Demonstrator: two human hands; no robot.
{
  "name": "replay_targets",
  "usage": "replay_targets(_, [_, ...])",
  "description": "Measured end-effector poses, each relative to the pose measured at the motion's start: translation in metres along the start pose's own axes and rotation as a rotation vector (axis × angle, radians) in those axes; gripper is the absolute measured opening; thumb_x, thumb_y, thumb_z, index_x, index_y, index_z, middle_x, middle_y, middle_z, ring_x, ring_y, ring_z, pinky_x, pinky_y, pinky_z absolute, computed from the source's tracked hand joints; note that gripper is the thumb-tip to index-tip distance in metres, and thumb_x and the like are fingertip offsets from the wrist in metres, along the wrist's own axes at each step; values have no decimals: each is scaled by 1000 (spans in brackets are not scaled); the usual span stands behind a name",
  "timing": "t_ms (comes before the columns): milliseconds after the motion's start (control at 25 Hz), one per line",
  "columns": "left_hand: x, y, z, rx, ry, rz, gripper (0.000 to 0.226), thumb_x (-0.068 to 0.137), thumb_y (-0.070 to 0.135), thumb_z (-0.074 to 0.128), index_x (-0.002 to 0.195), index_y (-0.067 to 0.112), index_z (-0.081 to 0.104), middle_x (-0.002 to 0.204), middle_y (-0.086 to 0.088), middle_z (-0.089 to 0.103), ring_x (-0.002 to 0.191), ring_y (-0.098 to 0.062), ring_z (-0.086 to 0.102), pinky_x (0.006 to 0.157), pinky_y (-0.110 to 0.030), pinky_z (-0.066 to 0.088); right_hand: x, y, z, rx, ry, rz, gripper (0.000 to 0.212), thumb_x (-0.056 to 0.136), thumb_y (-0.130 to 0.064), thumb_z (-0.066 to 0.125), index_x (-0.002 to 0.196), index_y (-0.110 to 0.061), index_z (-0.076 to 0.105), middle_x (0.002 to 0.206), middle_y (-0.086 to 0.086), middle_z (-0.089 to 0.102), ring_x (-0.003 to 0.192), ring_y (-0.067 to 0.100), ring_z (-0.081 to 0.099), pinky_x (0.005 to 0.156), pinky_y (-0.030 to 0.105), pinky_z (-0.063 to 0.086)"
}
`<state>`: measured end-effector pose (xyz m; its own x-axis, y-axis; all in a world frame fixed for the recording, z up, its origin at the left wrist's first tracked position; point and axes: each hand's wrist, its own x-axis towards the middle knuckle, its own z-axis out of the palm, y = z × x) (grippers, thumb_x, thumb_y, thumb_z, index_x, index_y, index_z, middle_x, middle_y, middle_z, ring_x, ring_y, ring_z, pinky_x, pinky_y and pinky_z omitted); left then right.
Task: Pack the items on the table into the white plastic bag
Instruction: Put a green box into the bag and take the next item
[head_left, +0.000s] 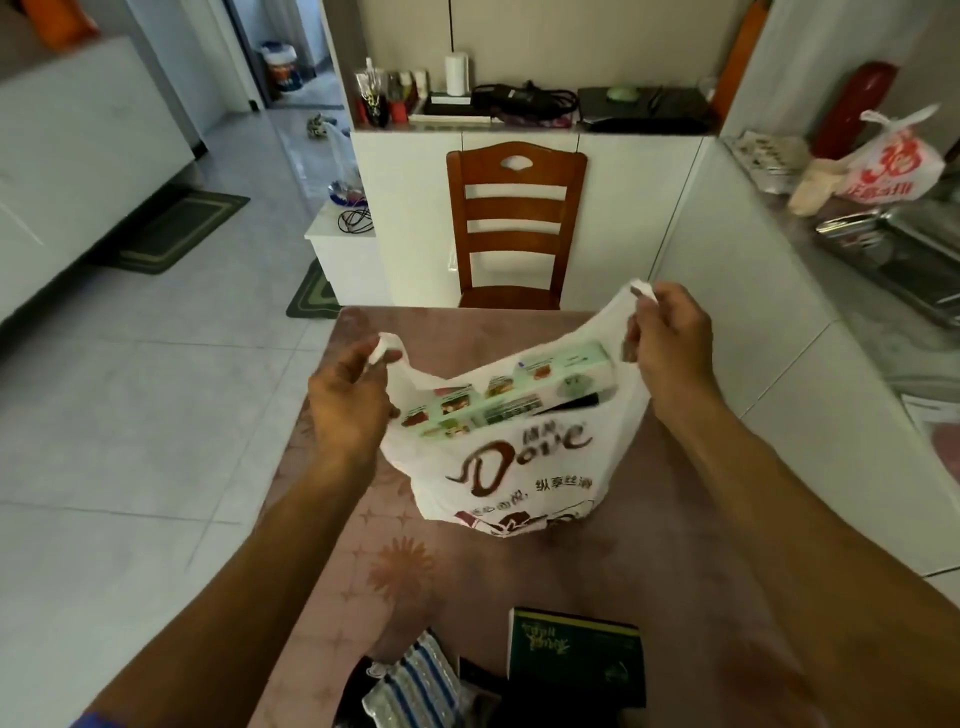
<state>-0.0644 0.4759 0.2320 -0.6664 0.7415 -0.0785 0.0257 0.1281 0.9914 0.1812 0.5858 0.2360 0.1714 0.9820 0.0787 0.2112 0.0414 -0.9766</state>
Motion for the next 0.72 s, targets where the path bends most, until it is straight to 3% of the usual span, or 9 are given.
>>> replay_targets(80, [8, 26, -3, -77, -29, 54, 25, 96, 13, 57, 116, 15, 71, 115, -5, 70, 85, -29, 69, 60, -37, 62, 0, -27, 1, 3, -4, -111, 18, 98, -19, 43, 102, -14, 60, 70, 2, 53, 64, 15, 50, 56, 25, 47])
replay_targets(200, [-1, 36, -18, -50, -144, 81, 35, 96, 1, 52, 124, 15, 66, 116, -4, 69, 65, -8, 68, 57, -28, 63, -12, -6, -11, 15, 90, 66, 23, 96, -22, 43, 110, -21, 62, 68, -4, 57, 67, 22, 56, 61, 36, 51])
replay_targets(280, [-12, 19, -27, -1, -235, 31, 48, 92, -5, 52, 129, 24, 62, 123, -3, 66, 85, -16, 72, 63, -35, 64, -22, 11, -23, 29, 158, 183, 24, 95, -21, 45, 112, -16, 62, 65, -8, 60, 70, 26, 60, 66, 37, 51])
replay_targets(400, [-26, -3, -38, -31, -313, 3, 68, 87, -9, 55, 138, 36, 52, 133, 5, 62, 104, -21, 69, 66, -36, 62, -53, 15, -38, -132, 277, 105, 37, 92, -21, 53, 129, -22, 47, 103, -8, 63, 94, 16, 58, 71, 26, 47])
replay_targets(480, [-37, -4, -41, -13, -350, 45, 76, 84, -14, 54, 141, 36, 47, 139, 6, 57, 104, -12, 66, 66, -29, 61, -96, 26, -46, -284, 302, -181, 36, 90, -16, 56, 124, -21, 47, 116, 1, 59, 99, 9, 54, 76, 15, 44])
replay_targets(560, [-50, -7, -43, 63, -382, 115, 75, 83, -17, 53, 143, 28, 46, 141, 4, 53, 104, -7, 61, 66, -21, 61, -154, 63, -45, -402, -5, -343, 18, 88, -12, 59, 106, -14, 55, 102, 5, 65, 88, 5, 58, 70, 11, 49])
replay_targets(600, [-55, -10, -44, 81, -384, 145, 74, 82, -19, 52, 143, 23, 46, 142, 1, 52, 107, -9, 59, 68, -18, 60, -176, 84, -43, -506, -233, -344, 15, 87, -13, 62, 100, -15, 58, 99, 4, 66, 86, 6, 59, 71, 18, 53])
replay_targets(640, [-59, -12, -45, 75, -386, 170, 72, 82, -20, 52, 143, 19, 46, 143, -1, 51, 113, -13, 57, 70, -17, 59, -190, 105, -42, -648, -478, -279, 19, 84, -18, 65, 101, -19, 59, 102, 2, 66, 90, 9, 59, 78, 27, 55])
replay_targets(720, [-65, -17, -48, 37, -394, 182, 70, 82, -21, 53, 142, 15, 48, 145, -4, 49, 121, -19, 56, 71, -17, 58, -200, 140, -38, -935, -931, -25, 56, 76, -28, 70, 127, -25, 48, 129, 2, 56, 112, 18, 53, 97, 35, 46])
